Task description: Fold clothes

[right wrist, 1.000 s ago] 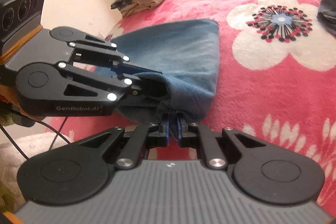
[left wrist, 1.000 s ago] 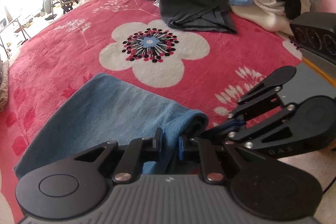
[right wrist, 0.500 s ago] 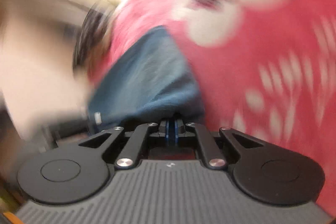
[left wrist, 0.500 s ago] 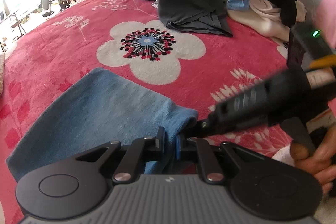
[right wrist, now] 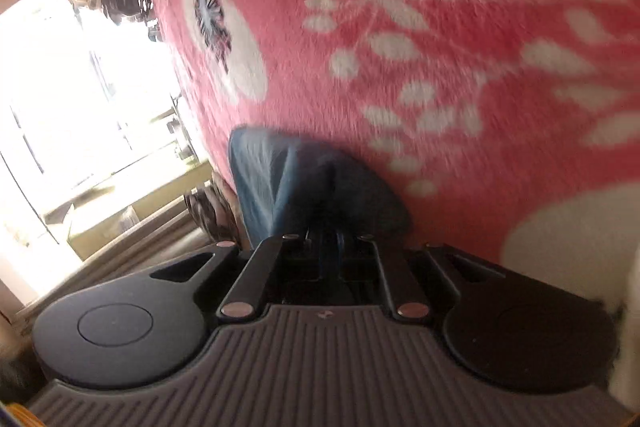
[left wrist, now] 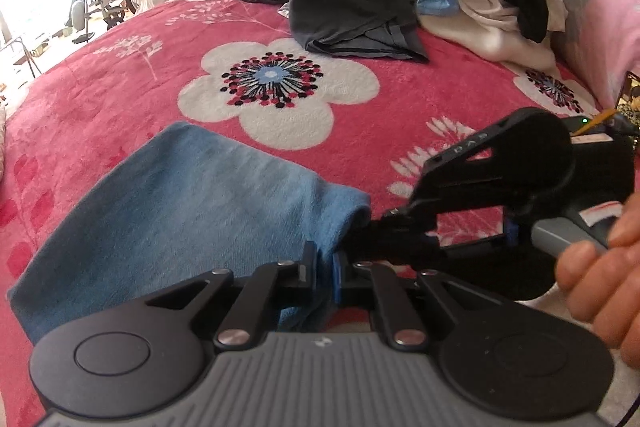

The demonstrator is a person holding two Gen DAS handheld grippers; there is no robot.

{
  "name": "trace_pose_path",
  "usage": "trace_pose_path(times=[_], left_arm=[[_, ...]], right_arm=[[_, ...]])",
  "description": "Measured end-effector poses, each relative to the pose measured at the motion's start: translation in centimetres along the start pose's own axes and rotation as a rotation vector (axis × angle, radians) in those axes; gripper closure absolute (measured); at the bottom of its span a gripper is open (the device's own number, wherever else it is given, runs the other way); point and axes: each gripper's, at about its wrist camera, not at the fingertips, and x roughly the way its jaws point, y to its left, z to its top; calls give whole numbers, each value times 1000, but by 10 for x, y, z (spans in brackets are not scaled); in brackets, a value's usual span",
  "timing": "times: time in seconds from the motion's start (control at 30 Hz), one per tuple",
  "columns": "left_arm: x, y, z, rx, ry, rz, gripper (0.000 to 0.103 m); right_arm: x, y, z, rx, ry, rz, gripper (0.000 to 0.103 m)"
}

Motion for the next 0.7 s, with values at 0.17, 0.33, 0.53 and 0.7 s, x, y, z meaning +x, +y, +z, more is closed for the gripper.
trace_pose_path(times=[0.17,0.33,0.53,0.7], left_arm=[[10,-9,-14,98,45,12,97],[15,-9,-19,125,56,12,97],[15,-9,-23,132,61,10,97],[18,-7,-22,111,80,1,96]], right_arm=[[26,-1,15,24,-5,-7,97],[-18,42,24,-224,4,-157,95],[-39,132,8,-795,4,-218,95],[19,143,-50,-1317,195,-364,95]])
